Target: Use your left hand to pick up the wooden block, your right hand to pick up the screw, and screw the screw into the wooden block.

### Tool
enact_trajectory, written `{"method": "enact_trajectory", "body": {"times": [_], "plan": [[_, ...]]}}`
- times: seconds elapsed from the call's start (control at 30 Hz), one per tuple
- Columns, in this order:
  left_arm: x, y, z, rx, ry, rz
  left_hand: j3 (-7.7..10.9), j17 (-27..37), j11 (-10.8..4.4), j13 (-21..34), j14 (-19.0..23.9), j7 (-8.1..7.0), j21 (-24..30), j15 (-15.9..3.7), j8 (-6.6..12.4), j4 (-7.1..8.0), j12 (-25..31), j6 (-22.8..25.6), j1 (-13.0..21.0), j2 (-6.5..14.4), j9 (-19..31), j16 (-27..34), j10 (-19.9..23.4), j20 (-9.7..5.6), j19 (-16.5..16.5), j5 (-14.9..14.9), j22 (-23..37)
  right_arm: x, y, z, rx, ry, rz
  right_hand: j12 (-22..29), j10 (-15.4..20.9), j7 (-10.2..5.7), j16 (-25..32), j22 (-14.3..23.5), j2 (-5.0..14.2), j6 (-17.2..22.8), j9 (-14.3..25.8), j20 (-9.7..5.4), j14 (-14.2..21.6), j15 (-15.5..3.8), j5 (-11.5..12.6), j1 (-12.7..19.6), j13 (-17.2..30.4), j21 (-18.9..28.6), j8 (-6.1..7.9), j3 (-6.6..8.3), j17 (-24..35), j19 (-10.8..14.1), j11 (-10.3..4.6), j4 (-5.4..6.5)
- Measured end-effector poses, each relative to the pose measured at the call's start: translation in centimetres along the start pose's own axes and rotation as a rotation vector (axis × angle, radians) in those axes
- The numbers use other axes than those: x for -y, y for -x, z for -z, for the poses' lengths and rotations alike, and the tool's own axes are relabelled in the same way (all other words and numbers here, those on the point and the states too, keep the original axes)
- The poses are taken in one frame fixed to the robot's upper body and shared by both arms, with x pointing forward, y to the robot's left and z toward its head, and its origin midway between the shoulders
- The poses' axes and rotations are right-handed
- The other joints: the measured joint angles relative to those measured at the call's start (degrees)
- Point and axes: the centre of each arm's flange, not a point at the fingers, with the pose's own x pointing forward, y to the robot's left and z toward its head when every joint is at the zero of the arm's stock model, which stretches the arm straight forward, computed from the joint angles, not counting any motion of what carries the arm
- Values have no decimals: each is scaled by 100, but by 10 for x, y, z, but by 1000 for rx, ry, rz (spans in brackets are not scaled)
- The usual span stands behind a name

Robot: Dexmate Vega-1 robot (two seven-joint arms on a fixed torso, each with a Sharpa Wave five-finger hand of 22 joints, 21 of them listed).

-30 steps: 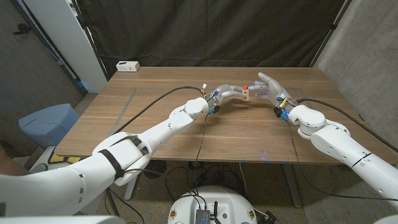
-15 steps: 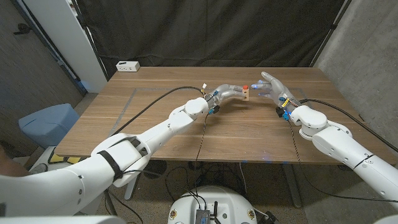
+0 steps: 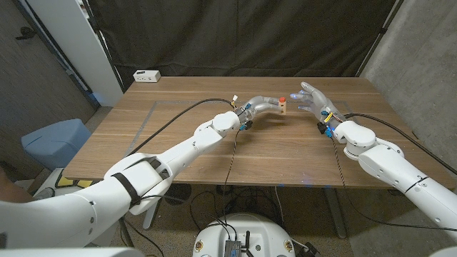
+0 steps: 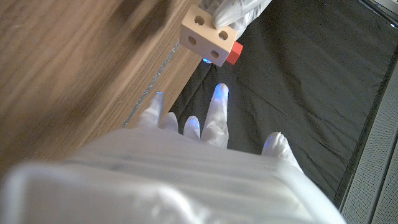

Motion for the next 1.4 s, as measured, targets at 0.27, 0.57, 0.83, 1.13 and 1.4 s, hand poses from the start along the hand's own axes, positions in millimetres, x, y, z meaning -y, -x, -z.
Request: {"method": "enact_trajectory", "body": {"times": [0.27,0.57,0.83,1.13,1.4], "plan": [[1,0,-1,1,-2,3,0,0,0,0,0,0,0,0,0,0,20,0,0,0,-1,0,-1,0,0,-1,0,-1,-2,0,4,-4,-22,0,-60,-3,-22,0,-60,-120,0,-9,-102,40,0,-60,-1,0,0,-48,27,-92,63,48],[4,-1,-1,0,-4,8,0,0,-4,25,0,0,0,0,0,0,20,0,0,0,-4,0,-11,0,0,39,0,-3,-4,0,10,-10,-45,24,-91,27,-21,0,-105,-39,0,21,-111,50,0,-105,-16,0,47,-96,26,-122,32,96],[5,-1,-2,-1,-6,9,0,0,-4,27,0,0,0,0,0,0,20,0,0,0,-4,0,-11,0,0,39,0,-6,-7,0,11,-13,-62,49,-68,59,3,0,-106,71,0,-10,-111,50,0,-152,-16,0,90,-120,26,-152,10,119],[5,-1,-2,-2,-7,8,0,0,-18,25,0,0,0,0,0,0,17,0,0,0,-1,0,3,0,0,38,0,-7,-8,1,9,-15,-73,49,-17,71,6,0,-105,184,-1,-10,-110,50,0,-151,-15,0,131,-136,26,-152,-38,136],[6,-1,-2,-2,-6,9,0,0,-18,6,0,0,0,0,0,0,12,0,0,0,0,0,3,0,0,34,0,-8,-9,2,7,-17,-76,92,67,120,6,0,-81,337,-26,-10,-110,50,23,-173,-15,0,174,-136,26,-151,-19,135]]}}
